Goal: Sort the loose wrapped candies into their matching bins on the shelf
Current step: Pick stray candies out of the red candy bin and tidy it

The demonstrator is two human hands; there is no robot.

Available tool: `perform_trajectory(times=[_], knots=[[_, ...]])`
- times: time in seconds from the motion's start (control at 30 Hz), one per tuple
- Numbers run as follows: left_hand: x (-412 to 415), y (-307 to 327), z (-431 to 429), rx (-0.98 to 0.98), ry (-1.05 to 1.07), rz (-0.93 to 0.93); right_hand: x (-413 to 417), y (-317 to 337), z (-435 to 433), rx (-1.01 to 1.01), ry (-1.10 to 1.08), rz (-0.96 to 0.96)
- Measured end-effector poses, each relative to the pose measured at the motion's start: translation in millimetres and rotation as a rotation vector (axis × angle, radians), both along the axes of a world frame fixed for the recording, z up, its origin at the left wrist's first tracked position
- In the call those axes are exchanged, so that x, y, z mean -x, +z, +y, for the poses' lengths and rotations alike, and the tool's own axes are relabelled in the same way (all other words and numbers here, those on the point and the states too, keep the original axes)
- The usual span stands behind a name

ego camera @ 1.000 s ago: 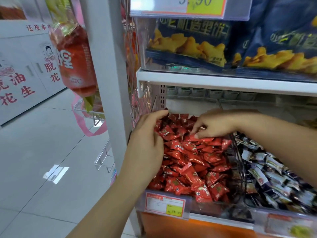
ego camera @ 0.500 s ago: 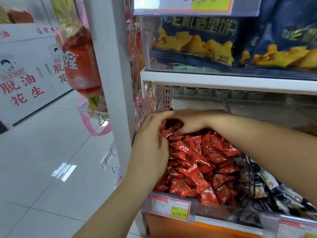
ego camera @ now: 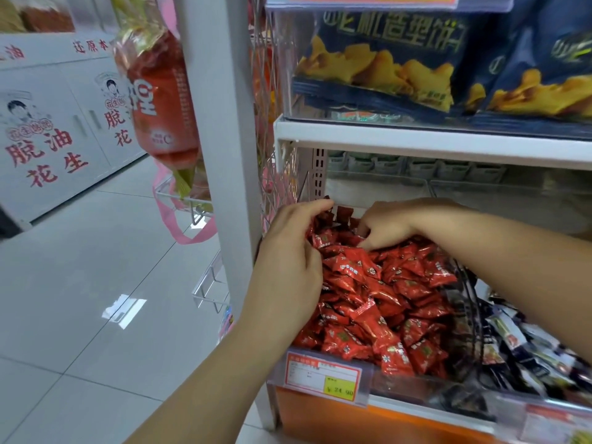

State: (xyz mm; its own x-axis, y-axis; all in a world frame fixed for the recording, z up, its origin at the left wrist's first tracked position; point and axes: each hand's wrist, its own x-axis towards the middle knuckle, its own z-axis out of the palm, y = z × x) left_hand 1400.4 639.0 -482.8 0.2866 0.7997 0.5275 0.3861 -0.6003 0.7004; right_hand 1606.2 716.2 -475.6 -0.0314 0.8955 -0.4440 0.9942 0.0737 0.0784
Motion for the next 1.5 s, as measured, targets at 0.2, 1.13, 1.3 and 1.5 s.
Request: perform_trajectory(times=[0.2,1.13,1.3,1.5], knots=[[1,0,0,0.004,-0.012,0.004,4,15,-4,-0.067,0.013,0.116],[-1,0,1,-0.018,-0.037,-0.005,-37,9,-146,-1.046,-0.424,0.383],[-3,2,-2,-0.077,-0.060,0.052,-50,7,-163,-0.991,-0.447,0.479],[-44,20,40,0.186,-0.178,0.289,-32,2,-144,-0.790,-0.365,0.743]])
